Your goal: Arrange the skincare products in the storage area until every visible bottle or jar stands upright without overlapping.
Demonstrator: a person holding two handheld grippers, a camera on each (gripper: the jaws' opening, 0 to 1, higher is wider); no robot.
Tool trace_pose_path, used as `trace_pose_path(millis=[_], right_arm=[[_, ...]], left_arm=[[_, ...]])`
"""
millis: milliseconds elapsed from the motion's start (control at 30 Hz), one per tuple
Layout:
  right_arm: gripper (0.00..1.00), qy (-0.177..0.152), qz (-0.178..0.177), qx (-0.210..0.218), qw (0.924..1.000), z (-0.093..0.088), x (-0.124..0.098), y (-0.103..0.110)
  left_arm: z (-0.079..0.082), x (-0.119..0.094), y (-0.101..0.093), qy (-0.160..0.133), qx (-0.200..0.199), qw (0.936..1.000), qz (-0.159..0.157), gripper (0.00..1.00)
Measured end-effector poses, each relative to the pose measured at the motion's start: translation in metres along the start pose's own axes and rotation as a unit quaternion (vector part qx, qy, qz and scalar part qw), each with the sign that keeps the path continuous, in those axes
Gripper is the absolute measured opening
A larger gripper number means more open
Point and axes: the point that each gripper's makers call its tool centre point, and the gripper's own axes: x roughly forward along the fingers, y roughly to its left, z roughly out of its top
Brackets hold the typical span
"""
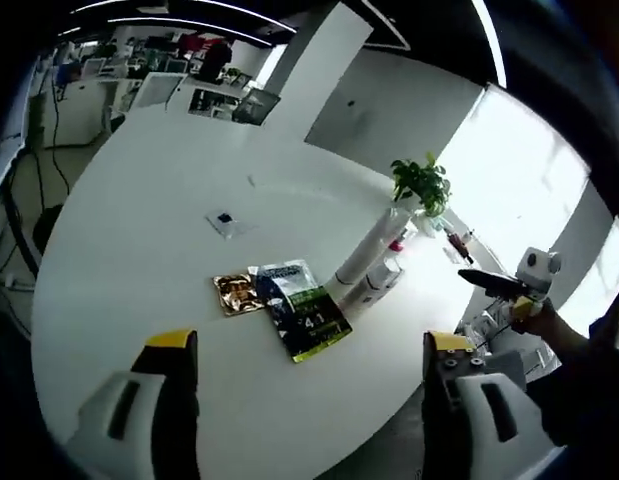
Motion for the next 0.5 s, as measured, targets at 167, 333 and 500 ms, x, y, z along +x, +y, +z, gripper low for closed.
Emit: trace_pose_path(millis=[167,333,500], right_arm=[[0.99,-0.001,0.002,-0.009,1.0,0.002,-0.003,0.001],[0.99,0.009,-0.001,-0.025,0.9996,-0.003,-0.011,0.002],[0.99,0.003,-0.009,-0.027,0.9996,-0.002,-0.02,0.0]], left_arm=[[-0.012,-0.016,-0.013,0.015,0.04,0.999,0.01,0.97],[-0.025,-0.027,-0.014,0.028,0.048,0.9983,0.02,0.99],[-0.028,-0.042,-0.01,0.0,0.028,0.9994,0.02,0.99]])
